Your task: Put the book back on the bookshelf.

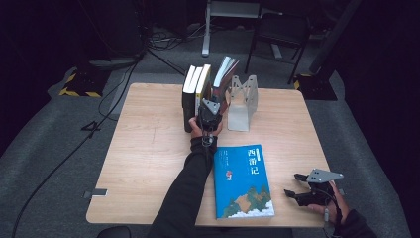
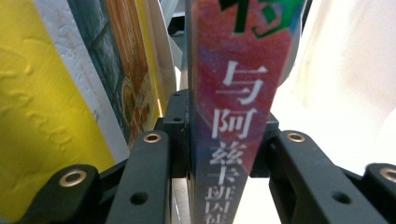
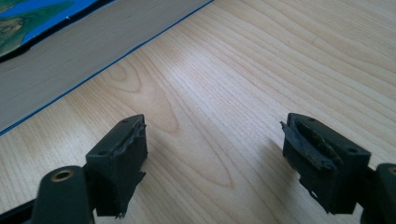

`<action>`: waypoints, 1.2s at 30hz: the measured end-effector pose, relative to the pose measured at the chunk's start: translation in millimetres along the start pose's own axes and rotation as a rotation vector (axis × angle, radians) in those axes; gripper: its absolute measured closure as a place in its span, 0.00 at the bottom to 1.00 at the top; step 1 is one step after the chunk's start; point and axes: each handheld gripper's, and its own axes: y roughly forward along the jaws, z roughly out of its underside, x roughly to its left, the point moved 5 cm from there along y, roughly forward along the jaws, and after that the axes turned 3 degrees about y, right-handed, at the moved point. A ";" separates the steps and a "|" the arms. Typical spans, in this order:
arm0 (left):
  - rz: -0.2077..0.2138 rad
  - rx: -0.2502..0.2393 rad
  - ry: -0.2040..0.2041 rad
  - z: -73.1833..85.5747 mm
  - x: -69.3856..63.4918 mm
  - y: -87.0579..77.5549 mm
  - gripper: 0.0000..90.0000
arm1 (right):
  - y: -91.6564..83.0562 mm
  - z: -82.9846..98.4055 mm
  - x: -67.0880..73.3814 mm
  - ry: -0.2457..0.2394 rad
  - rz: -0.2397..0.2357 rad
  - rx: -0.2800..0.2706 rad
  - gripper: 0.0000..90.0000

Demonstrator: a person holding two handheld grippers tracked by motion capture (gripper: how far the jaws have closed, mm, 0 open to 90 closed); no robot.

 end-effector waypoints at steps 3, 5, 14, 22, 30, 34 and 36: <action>0.015 -0.006 0.003 -0.8 -0.2 -5.7 0.75 | 0.0 0.0 -0.1 0.000 0.000 0.000 0.24; 0.018 -0.011 0.010 -2.1 0.1 -10.0 0.75 | 0.1 -0.1 0.0 0.000 0.001 0.000 0.24; 0.033 -0.097 0.011 -21.9 2.3 -32.2 0.73 | 0.4 -0.3 -0.1 0.000 0.002 0.001 0.24; 0.032 -0.140 0.041 -40.9 6.5 -47.7 0.68 | 0.4 -0.3 -0.1 0.000 0.002 0.001 0.23; 0.095 -0.149 0.072 -35.3 8.0 -68.1 0.56 | 0.4 -0.3 0.0 0.000 0.002 0.000 0.23; 0.124 -0.136 0.098 -32.1 10.1 -74.7 0.54 | 0.4 -0.3 0.0 0.000 0.002 0.001 0.23; 0.141 -0.122 0.121 -29.8 12.8 -80.0 0.53 | 0.4 -0.4 0.0 0.000 0.002 0.001 0.23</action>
